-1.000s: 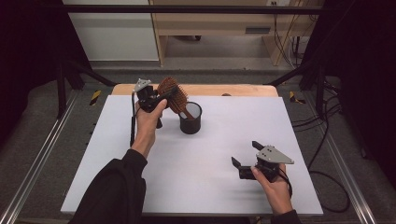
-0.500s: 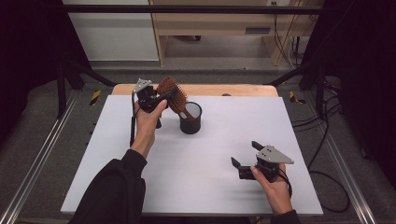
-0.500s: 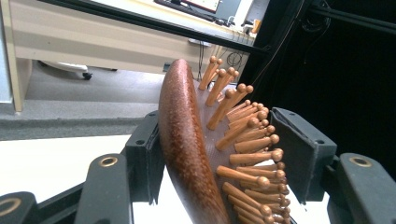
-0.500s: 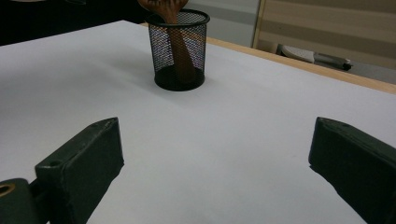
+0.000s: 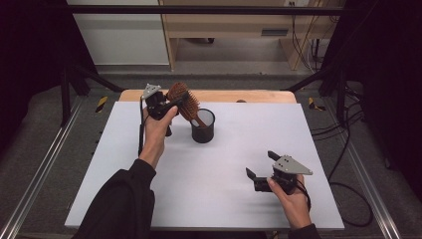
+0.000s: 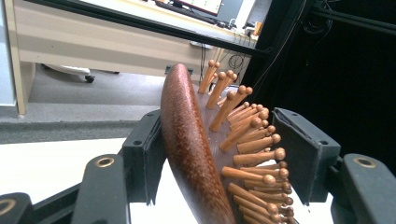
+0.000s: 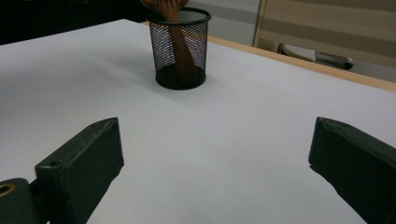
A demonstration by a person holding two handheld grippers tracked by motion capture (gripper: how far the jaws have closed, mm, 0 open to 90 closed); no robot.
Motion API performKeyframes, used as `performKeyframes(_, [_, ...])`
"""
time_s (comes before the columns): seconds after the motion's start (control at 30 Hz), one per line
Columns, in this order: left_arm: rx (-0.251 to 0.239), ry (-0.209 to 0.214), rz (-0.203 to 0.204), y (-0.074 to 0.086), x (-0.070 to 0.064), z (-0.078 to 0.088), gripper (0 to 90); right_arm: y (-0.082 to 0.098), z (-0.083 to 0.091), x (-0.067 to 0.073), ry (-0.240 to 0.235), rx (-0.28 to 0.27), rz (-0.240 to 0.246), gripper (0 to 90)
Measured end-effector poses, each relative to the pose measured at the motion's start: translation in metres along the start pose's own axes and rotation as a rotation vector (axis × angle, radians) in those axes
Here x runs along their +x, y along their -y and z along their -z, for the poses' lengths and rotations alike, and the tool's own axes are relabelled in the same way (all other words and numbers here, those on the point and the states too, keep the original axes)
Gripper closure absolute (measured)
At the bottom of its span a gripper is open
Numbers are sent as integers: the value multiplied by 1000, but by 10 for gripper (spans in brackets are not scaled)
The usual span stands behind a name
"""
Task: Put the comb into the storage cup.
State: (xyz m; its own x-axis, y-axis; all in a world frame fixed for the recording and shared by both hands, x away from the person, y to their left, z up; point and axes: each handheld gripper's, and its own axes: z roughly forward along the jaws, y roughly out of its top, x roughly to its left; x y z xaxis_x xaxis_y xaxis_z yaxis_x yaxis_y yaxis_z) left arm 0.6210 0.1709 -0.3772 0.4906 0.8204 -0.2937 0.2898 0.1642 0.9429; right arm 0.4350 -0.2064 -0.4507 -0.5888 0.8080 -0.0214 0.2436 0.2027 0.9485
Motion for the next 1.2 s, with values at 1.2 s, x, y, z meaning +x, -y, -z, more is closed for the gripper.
performKeyframes(1.2, [-6, -2, -19, 0, -8, 3, 46, 0, -2, 1, -9, 5, 1, 32])
